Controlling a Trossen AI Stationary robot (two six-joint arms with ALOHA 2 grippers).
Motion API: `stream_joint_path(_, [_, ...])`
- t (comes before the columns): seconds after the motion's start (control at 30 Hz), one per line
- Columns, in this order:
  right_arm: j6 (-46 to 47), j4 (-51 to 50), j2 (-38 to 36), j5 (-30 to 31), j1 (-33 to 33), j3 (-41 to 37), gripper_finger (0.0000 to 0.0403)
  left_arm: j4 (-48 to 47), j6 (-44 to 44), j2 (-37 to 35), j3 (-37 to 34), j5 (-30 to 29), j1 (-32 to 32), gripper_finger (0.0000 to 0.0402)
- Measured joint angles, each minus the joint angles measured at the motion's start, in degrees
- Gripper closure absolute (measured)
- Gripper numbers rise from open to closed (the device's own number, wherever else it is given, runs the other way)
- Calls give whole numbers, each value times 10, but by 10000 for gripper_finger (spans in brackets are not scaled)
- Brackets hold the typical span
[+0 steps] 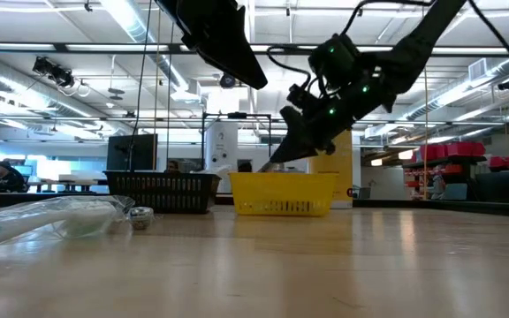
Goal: Pick & Place Travel size toiletries
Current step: Put the silver nail cutter into the top yellow bin, then put the green toothbrush into the red bin
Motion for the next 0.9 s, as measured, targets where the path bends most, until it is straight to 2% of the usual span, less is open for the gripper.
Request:
stream_joint_path(0.17, [-18, 27, 34, 32, -16, 0, 360, 0, 0, 0, 0, -1, 0, 239])
stream_joint_path(0.37, [-4, 14, 41, 31, -34, 0, 338, 0, 0, 0, 0, -1, 0, 239])
stream_joint_path(0.7, [2, 12, 38, -19, -44, 0, 270, -6, -20, 0, 0, -20, 0, 239])
stream_joint_path(0.8, [-8, 12, 26, -19, -39, 0, 249, -26, -43, 0, 0, -5, 0, 239])
stream_joint_path(0.9, [-32, 13, 5, -18, -26, 0, 235, -60, -52, 0, 0, 45, 0, 239])
